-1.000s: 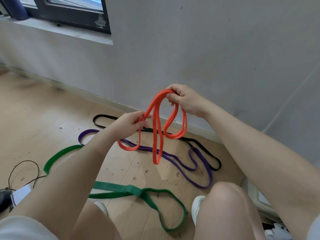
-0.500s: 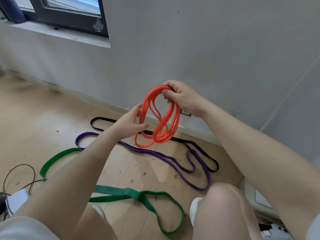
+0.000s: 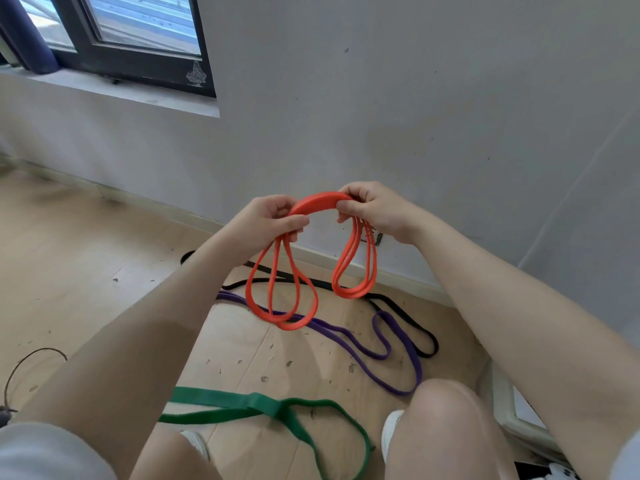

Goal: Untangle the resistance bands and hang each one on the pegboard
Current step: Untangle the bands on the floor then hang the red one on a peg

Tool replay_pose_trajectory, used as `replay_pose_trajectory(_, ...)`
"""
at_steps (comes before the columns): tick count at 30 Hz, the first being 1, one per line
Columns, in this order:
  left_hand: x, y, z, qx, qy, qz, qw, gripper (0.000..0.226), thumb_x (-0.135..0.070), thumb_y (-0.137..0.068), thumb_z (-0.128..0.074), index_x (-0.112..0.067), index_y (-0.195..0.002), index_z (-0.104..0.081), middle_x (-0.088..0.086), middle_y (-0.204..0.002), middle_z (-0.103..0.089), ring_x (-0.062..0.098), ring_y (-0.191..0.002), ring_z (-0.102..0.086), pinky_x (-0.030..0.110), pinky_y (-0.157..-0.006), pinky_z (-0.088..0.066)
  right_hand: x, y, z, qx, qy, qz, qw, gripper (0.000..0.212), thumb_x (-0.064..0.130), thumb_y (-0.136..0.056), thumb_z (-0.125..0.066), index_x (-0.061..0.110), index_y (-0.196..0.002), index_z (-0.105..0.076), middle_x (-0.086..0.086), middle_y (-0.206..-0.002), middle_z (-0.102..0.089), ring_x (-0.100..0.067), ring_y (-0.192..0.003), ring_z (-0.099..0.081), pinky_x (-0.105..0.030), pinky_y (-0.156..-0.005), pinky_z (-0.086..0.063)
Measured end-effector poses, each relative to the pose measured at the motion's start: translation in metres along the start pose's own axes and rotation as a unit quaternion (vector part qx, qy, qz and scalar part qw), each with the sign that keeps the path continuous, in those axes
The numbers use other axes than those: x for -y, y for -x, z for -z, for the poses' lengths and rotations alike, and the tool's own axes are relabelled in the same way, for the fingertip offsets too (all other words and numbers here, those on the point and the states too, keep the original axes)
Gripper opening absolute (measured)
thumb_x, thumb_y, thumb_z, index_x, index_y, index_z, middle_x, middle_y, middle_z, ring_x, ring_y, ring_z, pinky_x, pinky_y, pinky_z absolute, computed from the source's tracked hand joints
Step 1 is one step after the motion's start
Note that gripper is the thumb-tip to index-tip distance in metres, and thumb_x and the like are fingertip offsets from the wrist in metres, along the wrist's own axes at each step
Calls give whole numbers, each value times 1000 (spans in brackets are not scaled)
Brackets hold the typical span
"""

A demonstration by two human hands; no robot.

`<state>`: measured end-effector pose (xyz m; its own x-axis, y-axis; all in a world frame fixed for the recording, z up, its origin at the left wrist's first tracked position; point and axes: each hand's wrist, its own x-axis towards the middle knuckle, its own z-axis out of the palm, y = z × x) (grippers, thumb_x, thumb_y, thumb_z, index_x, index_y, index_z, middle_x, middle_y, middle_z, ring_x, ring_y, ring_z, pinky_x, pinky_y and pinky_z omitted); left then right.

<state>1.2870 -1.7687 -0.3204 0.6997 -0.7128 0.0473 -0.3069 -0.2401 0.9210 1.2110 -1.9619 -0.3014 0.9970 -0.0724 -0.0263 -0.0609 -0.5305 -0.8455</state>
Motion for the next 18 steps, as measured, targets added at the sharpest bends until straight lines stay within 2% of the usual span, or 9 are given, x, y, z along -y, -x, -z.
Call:
replay_pose_trajectory(1,-5,-3,0,-1,-11,-6,1000,11,-14,-91,-56,-10,-98,-63,-2,-75,-62,7,-65,-58,20,-70,-50,-3,0,2,-3,0,-8,1000,8,15,-95,-53,18,-93,-60,5,-82,-62,7,-67,-57,-10,-65,-40)
replay_pose_trajectory(3,-18,-11,-1,-5,-32,-19,999,12,-16,-93,-53,-12,-100,-62,-3,-77,-60,7,-67,-56,21,-70,-49,-5,1,8,4,5,-21,1000,10,13,-91,-57,15,-100,-62,0,-92,-66,1,-78,-59,-15,-73,-43)
replay_pose_trajectory(6,-38,-22,-3,-19,-58,-41,997,12,-18,-94,-52,-17,-101,-61,-4,-78,-58,5,-68,-54,16,-68,-47,0,2,14,21,-51,3,998,37,11,-87,-62,19,-122,-52,0,-115,-62,-10,-105,-59,-25,-91,-47)
replay_pose_trajectory(8,-48,-29,-3,-30,-65,-56,996,13,-19,-94,-53,-18,-102,-63,-6,-79,-60,3,-68,-54,16,-69,-46,10,0,14,-22,-83,49,995,51,12,-89,-61,21,-134,-41,1,-132,-51,-11,-119,-52,-27,-100,-43)
replay_pose_trajectory(9,-52,-32,-1,-34,-67,-60,995,14,-20,-93,-54,-19,-103,-64,-6,-81,-61,4,-70,-55,17,-71,-46,16,-1,13,-53,-93,69,992,52,14,-90,-60,21,-136,-38,0,-135,-47,-12,-120,-51,-26,-100,-43)
replay_pose_trajectory(10,-55,-34,-1,-38,-68,-64,995,15,-23,-92,-56,-19,-104,-65,-5,-83,-63,5,-74,-57,18,-74,-47,21,-4,13,-79,-102,86,988,49,15,-91,-58,20,-136,-39,-1,-133,-49,-12,-118,-52,-25,-98,-44)
replay_pose_trajectory(13,-61,-47,3,-69,-51,-76,993,18,-26,-89,-60,-19,-105,-64,2,-92,-68,16,-86,-63,25,-81,-51,34,-19,13,-120,-104,113,981,30,17,-93,-55,19,-122,-48,0,-111,-60,-10,-100,-61,-22,-87,-50)
replay_pose_trajectory(16,-61,-65,8,-122,46,-76,989,19,-16,-88,-63,-15,-105,-56,4,-83,-66,13,-70,-60,22,-71,-51,33,-40,17,-133,-108,111,979,17,20,-92,-58,26,-106,-51,0,-99,-64,-16,-88,-65,-38,-89,-53)
replay_pose_trajectory(18,-60,-82,13,-130,75,-89,985,12,-10,-88,-62,-13,-99,-58,0,-74,-62,6,-60,-55,19,-63,-49,29,-57,21,-121,-87,105,983,16,20,-91,-58,27,-103,-51,-2,-93,-65,-18,-86,-65,-41,-89,-53)
